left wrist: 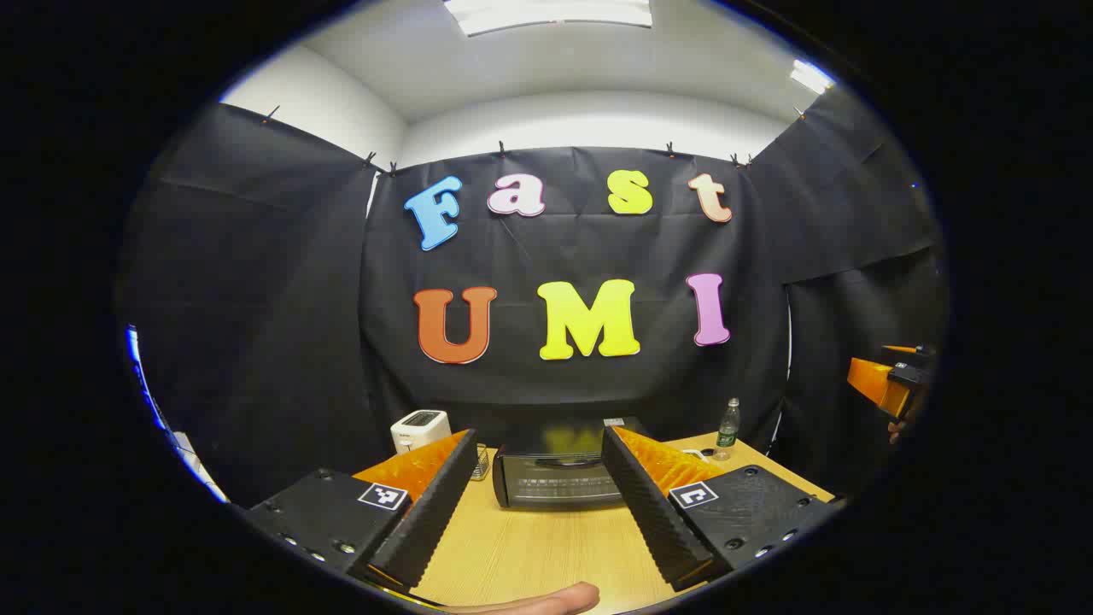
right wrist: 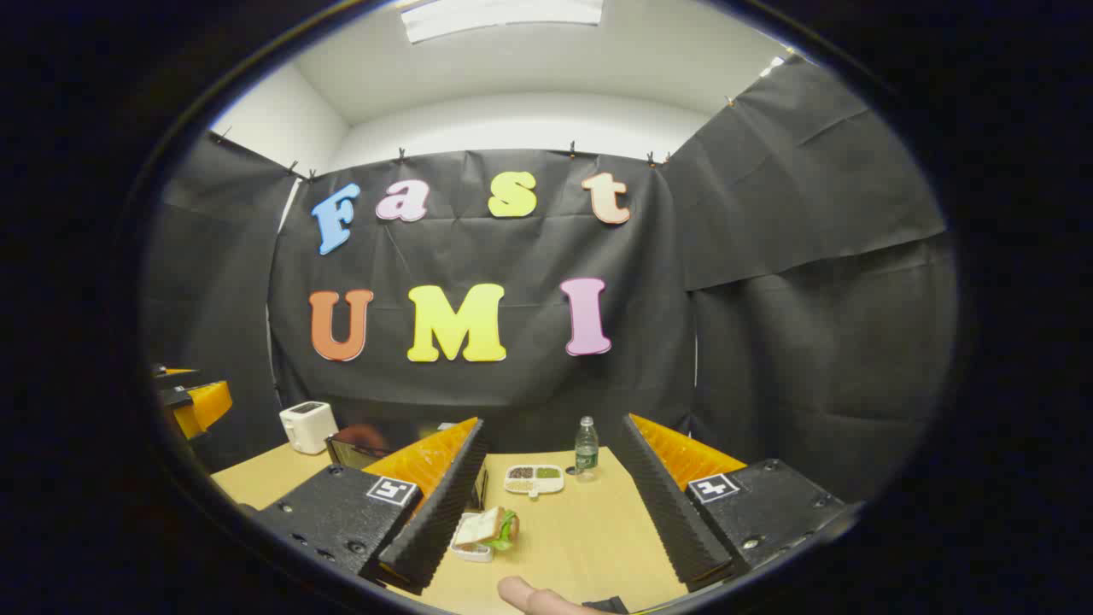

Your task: Open the electric oven with the left hand, put the food in, and close the electric oven.

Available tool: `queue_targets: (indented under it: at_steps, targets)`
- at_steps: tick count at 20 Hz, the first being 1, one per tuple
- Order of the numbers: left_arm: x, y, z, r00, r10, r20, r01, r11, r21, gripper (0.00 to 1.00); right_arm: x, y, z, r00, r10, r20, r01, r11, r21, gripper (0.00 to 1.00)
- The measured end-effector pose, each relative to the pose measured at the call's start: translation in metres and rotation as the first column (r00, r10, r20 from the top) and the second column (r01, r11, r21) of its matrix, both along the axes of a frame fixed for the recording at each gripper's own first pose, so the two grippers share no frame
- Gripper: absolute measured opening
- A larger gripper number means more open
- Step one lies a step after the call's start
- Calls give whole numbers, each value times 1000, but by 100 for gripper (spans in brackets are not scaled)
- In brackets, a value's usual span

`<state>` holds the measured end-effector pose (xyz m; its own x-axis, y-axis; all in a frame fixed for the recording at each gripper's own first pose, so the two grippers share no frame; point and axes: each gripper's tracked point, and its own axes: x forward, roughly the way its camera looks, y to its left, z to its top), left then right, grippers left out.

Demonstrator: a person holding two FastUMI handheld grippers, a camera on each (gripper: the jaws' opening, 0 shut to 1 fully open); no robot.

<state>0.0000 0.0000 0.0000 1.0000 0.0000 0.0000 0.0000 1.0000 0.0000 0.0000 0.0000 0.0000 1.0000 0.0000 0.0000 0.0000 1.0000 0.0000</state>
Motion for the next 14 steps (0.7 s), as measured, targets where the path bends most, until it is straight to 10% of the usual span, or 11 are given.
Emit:
queue_targets:
  at_steps: [14]
  targets:
    - [37,-14,-20,998,-38,-44,38,999,-9,95,4,-10,2,999,19,35,-18,1000,-11,96]
